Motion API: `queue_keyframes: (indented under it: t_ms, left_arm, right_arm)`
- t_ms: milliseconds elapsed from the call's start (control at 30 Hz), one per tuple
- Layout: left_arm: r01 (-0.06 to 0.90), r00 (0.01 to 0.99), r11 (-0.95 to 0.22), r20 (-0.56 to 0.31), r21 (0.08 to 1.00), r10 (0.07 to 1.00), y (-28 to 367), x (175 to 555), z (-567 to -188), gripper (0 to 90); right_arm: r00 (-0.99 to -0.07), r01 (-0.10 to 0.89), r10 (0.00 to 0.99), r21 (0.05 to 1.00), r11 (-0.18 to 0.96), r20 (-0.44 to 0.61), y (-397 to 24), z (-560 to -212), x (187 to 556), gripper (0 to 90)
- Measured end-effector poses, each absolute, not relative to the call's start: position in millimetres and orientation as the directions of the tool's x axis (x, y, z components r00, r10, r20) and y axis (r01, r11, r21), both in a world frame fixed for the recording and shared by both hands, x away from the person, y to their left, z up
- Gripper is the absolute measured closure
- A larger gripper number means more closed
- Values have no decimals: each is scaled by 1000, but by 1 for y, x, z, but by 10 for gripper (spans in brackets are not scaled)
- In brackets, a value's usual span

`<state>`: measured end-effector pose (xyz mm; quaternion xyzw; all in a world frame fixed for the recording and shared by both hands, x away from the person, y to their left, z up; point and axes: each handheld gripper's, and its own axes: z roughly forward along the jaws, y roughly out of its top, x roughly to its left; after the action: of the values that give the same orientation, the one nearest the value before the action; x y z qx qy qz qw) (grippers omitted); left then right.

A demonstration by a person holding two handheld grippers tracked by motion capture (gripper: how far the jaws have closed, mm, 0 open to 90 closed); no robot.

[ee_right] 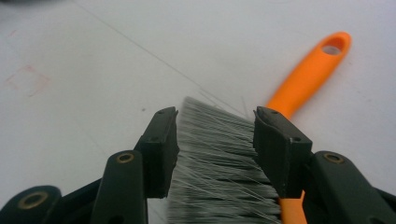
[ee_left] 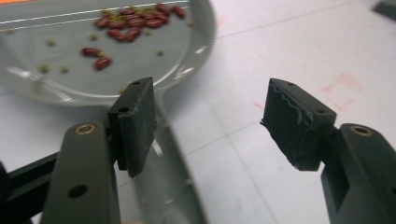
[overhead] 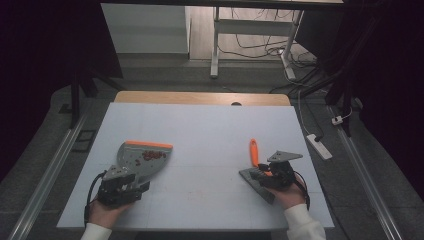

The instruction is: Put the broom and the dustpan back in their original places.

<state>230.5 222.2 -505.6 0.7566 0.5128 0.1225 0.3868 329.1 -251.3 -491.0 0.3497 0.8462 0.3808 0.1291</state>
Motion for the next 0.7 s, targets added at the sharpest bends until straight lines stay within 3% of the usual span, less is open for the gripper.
queue_keyframes:
  t_ms: [333, 700]
  left_arm:
    - [614, 576, -253, -206, 747, 791, 210, 240, -507, 356]
    - [619, 596, -282, -205, 733, 776, 203, 245, -511, 358]
  right_arm:
    - [-779, 426, 626, 755, 499, 25, -244, -493, 320, 494]
    - [-812, 380, 584, 766, 519, 7, -238, -492, 315, 493]
